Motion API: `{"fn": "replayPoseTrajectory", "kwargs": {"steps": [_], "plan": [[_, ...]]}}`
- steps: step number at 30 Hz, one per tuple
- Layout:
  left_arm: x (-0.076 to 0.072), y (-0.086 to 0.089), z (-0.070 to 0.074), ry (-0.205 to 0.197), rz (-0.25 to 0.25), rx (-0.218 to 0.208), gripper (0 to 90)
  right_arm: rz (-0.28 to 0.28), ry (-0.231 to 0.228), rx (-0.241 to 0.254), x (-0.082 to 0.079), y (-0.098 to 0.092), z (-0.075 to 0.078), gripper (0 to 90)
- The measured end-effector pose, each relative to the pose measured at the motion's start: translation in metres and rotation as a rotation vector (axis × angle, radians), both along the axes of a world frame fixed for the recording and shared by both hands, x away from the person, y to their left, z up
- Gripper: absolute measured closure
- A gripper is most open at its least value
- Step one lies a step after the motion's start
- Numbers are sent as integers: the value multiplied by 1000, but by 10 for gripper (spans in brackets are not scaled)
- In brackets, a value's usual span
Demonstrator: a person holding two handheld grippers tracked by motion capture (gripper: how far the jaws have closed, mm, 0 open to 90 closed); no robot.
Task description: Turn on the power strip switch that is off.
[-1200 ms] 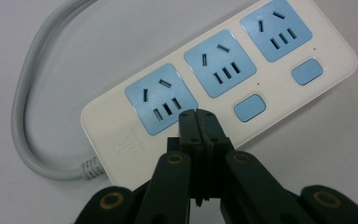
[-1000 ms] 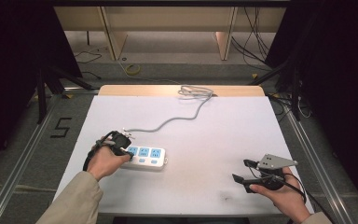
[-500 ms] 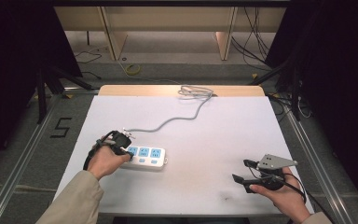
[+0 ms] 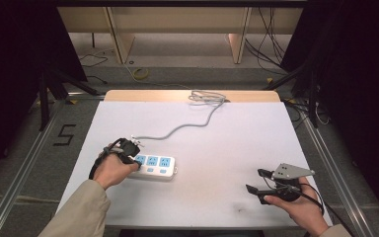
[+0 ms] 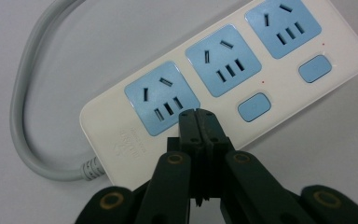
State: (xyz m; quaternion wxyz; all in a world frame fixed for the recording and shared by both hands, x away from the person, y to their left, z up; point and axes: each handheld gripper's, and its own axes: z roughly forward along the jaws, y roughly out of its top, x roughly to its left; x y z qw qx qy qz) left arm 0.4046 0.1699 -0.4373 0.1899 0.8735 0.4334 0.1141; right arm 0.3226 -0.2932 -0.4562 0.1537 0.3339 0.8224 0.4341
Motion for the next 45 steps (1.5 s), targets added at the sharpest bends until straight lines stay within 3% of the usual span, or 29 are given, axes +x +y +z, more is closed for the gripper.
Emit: {"fn": "replayPoseTrajectory", "kwargs": {"steps": [25,45], "plan": [[4,-1,0,29,3,11,898,6,4,-2,0,1,0,279],[4,-3,0,21,3,27,899,8,5,-1,-1,1,0,279]]}}
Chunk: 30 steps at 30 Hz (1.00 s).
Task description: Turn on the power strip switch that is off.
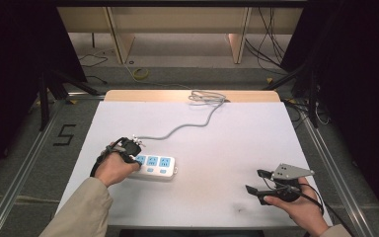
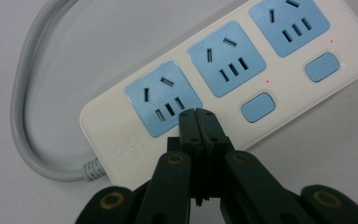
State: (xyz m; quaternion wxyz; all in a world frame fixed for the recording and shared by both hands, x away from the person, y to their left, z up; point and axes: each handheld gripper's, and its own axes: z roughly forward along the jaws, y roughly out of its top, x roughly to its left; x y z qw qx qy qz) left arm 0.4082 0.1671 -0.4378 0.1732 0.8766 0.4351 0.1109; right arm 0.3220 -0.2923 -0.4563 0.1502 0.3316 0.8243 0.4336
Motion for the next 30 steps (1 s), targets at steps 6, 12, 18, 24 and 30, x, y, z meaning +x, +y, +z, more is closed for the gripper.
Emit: {"fn": "replayPoseTrajectory", "kwargs": {"steps": [6,12,18,24,30], "plan": [[0,-2,0,3,-8,14,899,0,0,-1,0,0,0,279],[0,-3,0,0,-11,19,899,0,0,0,0,0,0,279],[1,-1,0,7,-17,17,900,1,1,1,0,0,0,280],[1,-3,0,1,-17,24,900,2,1,3,-1,0,0,281],[0,-4,-1,0,-16,33,900,2,1,3,-1,0,0,284]]}}
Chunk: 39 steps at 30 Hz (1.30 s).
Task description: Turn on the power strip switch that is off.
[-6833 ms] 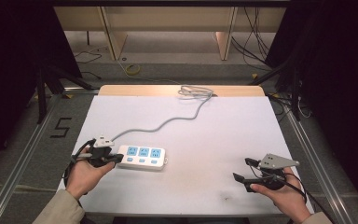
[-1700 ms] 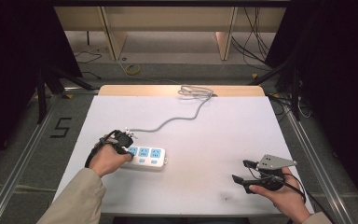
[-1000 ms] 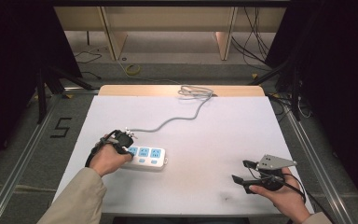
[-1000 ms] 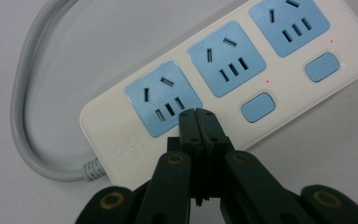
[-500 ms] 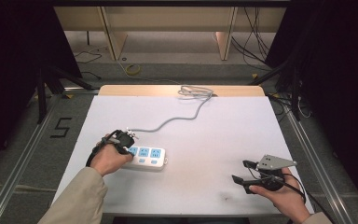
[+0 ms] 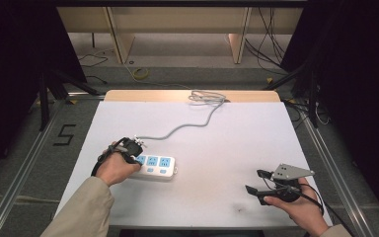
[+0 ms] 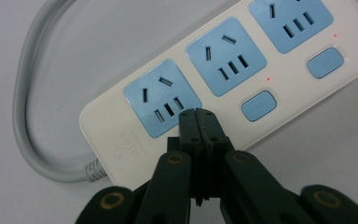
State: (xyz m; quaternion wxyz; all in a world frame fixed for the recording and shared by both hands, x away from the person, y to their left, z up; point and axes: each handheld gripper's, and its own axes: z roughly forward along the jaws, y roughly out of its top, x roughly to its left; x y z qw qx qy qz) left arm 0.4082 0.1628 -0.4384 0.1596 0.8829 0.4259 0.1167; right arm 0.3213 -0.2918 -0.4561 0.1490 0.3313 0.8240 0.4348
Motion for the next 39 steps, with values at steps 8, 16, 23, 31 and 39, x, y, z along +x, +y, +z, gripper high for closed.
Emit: {"fn": "replayPoseTrajectory", "kwargs": {"steps": [8,16,23,31,39], "plan": [[0,0,0,6,-6,8,900,1,0,0,0,0,0,287],[0,0,0,2,-6,10,900,3,1,1,0,0,0,292],[0,0,0,3,-2,5,899,4,0,2,0,0,0,294],[-1,1,0,0,-2,-1,899,9,0,3,0,1,1,296],[-1,1,0,-1,-6,0,899,9,0,2,0,1,1,296]]}}
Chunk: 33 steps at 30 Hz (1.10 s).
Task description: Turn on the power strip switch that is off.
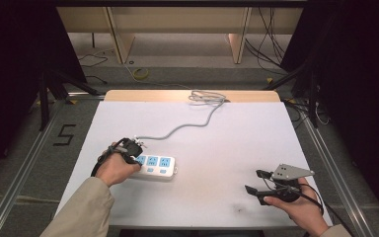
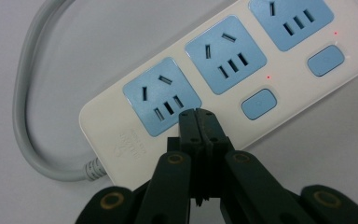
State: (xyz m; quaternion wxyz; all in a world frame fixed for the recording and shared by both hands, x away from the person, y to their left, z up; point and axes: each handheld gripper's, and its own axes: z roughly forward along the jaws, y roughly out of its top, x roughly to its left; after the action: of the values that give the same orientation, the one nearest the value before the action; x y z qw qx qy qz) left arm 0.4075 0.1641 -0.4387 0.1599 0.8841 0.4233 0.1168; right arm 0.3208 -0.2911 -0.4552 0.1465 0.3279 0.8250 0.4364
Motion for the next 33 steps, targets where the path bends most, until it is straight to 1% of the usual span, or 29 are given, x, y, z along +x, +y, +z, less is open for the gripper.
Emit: {"fn": "replayPoseTrajectory", "kwargs": {"steps": [4,11,15,25,33], "plan": [[0,0,0,-3,3,-4,899,0,0,0,0,0,0,296],[-1,0,0,-9,-11,3,899,0,-1,0,0,0,0,296],[-2,0,0,-18,-9,-6,898,1,-1,1,0,0,0,296],[-1,1,0,-13,-7,-25,898,2,-2,3,0,0,0,296],[-1,2,1,-12,-13,-24,897,3,-2,6,0,0,0,295]]}}
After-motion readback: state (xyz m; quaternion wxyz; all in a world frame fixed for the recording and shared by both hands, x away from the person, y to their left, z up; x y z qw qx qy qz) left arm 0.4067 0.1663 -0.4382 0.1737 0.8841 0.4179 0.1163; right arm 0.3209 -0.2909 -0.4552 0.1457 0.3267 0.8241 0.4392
